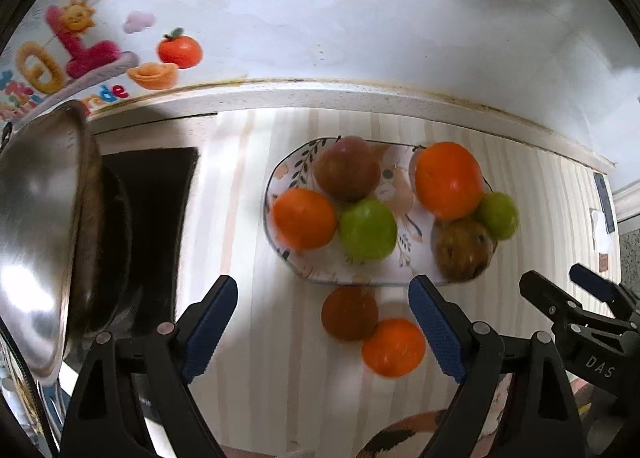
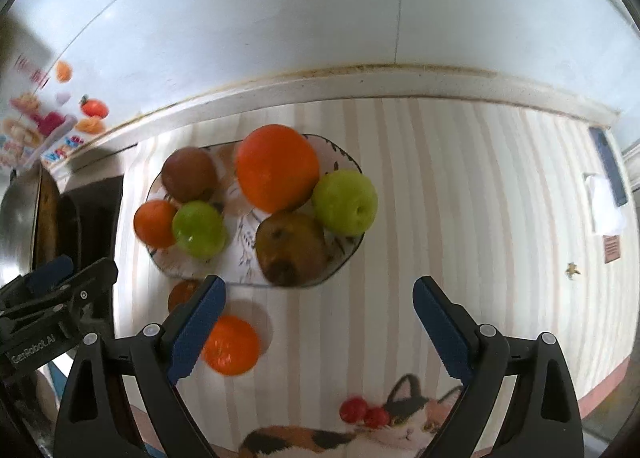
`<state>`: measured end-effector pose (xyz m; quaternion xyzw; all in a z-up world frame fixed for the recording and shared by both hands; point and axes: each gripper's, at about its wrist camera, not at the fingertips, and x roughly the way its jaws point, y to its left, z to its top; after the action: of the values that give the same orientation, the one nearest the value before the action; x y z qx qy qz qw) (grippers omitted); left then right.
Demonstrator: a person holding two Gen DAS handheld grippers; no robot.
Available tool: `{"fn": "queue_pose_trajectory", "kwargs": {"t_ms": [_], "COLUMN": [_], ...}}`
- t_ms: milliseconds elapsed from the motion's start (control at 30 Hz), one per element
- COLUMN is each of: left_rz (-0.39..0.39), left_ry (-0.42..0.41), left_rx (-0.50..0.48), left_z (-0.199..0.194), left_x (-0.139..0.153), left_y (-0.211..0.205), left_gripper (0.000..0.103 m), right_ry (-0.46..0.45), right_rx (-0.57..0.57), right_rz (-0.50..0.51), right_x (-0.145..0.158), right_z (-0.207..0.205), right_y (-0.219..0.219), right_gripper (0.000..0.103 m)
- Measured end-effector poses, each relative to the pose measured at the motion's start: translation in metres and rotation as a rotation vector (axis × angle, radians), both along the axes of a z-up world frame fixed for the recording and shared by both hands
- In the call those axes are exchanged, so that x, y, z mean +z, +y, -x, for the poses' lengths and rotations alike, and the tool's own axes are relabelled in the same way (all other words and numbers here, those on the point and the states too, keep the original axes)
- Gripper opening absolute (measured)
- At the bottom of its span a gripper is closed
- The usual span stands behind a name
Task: Organize fruits
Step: 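Raise both tools away from the plate toward the remaining fruits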
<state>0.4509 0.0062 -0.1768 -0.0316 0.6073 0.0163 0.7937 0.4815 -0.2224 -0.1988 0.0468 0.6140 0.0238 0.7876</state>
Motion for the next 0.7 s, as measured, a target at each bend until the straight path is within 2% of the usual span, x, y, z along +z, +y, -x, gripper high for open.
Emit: {"fn": "queue_pose_trajectory", "kwargs": {"t_ms": [300, 500, 700], "left_rz": [0.007, 0.019, -0.010], "left_ry": [-0.097, -0.165, -0.250], "left_rx": [0.006, 0.004, -0.008], "left_z": [0.052, 0.079, 0.102], "left_x": [0.034, 0.066, 0.096], "left_y": [0.006, 0.007, 0.003], "left_gripper": [0.088, 0.088, 0.088], "right_ry": [-0.141, -0.206, -0.276], "right_rx": [0.013, 0.018, 0.014], "right_rz": [0.062, 0.061, 0.055], "right_x": [0.056, 0.092, 0.126], "right_z": [0.057, 0.088, 0.119], "right_y": [0.015, 0.018, 0.019], "right_gripper": [0.097, 0.097, 0.097]}}
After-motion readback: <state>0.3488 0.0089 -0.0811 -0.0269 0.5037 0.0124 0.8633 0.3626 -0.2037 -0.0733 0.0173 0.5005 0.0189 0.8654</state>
